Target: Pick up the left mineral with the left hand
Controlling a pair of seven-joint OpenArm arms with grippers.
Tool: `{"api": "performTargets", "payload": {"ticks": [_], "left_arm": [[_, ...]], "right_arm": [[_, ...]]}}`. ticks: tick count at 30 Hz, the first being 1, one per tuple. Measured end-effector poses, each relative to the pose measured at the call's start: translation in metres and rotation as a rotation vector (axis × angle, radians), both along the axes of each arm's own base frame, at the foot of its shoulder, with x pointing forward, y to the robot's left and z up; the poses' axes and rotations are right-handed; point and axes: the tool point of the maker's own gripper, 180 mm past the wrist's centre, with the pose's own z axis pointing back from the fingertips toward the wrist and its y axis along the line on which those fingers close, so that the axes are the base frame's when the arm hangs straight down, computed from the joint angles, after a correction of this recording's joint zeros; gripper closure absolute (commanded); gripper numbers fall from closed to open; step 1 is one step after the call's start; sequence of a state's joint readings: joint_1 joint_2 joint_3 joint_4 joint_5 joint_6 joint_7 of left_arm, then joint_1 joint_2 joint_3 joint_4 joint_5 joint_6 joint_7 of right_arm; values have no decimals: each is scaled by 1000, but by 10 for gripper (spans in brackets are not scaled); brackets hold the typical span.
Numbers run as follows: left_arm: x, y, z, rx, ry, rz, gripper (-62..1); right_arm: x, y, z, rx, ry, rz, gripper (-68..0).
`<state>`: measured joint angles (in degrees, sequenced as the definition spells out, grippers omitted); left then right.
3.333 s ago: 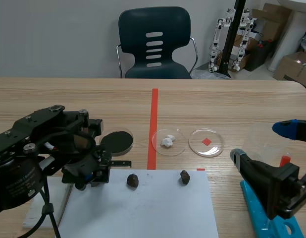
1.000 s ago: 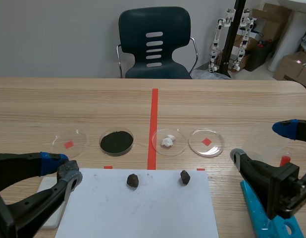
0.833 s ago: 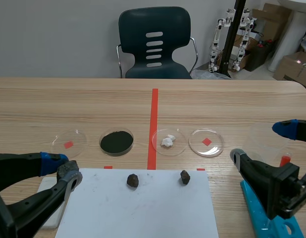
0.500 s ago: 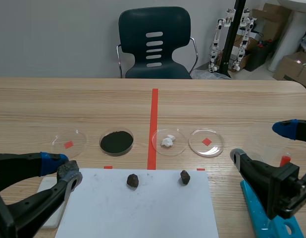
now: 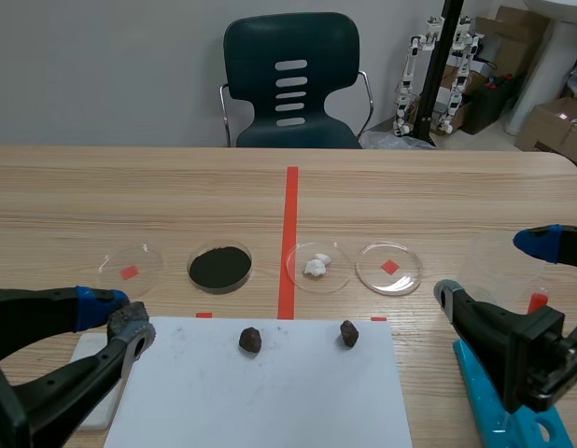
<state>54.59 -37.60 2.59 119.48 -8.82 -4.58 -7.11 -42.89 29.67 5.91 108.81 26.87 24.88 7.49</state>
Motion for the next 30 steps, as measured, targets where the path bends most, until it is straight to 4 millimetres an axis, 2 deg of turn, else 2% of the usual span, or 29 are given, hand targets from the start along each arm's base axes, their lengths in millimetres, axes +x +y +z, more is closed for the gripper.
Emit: {"api": "performTargets", "payload": {"ticks": [30], "left_arm": [[0,0,0,0,0,0,-90]], "right_arm": [[0,0,0,0,0,0,-591]]}}
